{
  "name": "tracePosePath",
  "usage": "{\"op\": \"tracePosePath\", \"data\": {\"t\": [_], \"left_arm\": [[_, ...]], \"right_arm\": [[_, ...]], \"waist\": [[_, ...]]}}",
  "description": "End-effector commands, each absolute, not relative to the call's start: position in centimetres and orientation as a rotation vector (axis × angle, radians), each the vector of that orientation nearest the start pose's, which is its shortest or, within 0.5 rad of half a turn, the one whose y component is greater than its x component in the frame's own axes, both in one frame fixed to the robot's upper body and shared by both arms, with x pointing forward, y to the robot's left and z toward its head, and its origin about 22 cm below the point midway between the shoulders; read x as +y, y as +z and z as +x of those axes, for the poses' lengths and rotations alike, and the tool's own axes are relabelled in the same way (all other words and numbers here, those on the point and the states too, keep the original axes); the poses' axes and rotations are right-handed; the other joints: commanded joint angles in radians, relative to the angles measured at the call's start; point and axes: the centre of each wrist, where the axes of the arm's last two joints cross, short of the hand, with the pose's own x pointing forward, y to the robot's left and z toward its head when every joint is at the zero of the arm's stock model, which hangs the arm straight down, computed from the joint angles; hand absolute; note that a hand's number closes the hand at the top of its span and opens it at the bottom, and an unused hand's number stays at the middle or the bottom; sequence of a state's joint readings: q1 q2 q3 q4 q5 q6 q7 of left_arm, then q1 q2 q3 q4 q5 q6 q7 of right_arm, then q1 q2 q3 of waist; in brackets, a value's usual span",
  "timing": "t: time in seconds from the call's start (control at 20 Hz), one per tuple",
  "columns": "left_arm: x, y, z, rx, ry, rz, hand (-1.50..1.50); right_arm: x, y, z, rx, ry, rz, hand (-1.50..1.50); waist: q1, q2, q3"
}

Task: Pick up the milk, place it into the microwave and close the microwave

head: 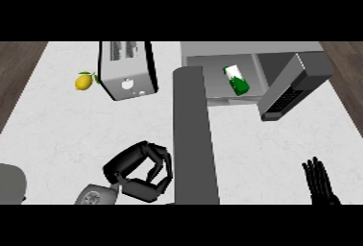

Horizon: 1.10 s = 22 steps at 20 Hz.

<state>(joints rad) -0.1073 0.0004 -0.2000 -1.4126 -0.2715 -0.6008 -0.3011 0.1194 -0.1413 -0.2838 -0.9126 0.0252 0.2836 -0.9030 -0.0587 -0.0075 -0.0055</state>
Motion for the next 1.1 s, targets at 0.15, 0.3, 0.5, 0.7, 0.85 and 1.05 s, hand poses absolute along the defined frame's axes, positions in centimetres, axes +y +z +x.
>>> {"op": "tracePosePath", "data": {"t": [0.15, 0.3, 0.5, 0.7, 0.85, 1.05], "left_arm": [[10.7, -4.7, 24.0, -1.617, -0.904, -0.646, 1.5], [8.4, -5.1, 23.1, -1.506, -0.962, -0.674, 1.5], [5.8, -5.1, 22.1, -1.498, -0.955, -0.658, 1.5], [3.7, -5.3, 20.6, -1.52, -0.949, -0.616, 1.5], [2.3, -4.6, 20.3, -1.545, -0.929, -0.595, 1.5], [1.2, -3.8, 21.1, -1.628, -0.912, -0.538, 1.5]], "right_arm": [[-36.7, -10.4, 9.9, -1.854, -0.03, 0.057, -1.5], [-35.9, -8.7, 10.1, -1.892, -0.042, 0.148, -1.5], [-33.9, -5.8, 11.5, -1.933, -0.007, 0.222, -1.5], [-33.5, -3.6, 10.7, -1.935, 0.017, 0.321, -1.5], [-33.9, -1.4, 11.4, -1.952, 0.071, 0.343, -1.5], [-32.6, 0.6, 12.0, -1.958, 0.118, 0.366, -1.5]], "waist": [[0.005, 0.006, 0.001], [-0.008, 0.007, 0.001], [-0.01, 0.01, 0.001], [-0.032, 0.011, 0.0], [-0.047, 0.015, 0.0], [-0.058, 0.019, -0.001]]}}
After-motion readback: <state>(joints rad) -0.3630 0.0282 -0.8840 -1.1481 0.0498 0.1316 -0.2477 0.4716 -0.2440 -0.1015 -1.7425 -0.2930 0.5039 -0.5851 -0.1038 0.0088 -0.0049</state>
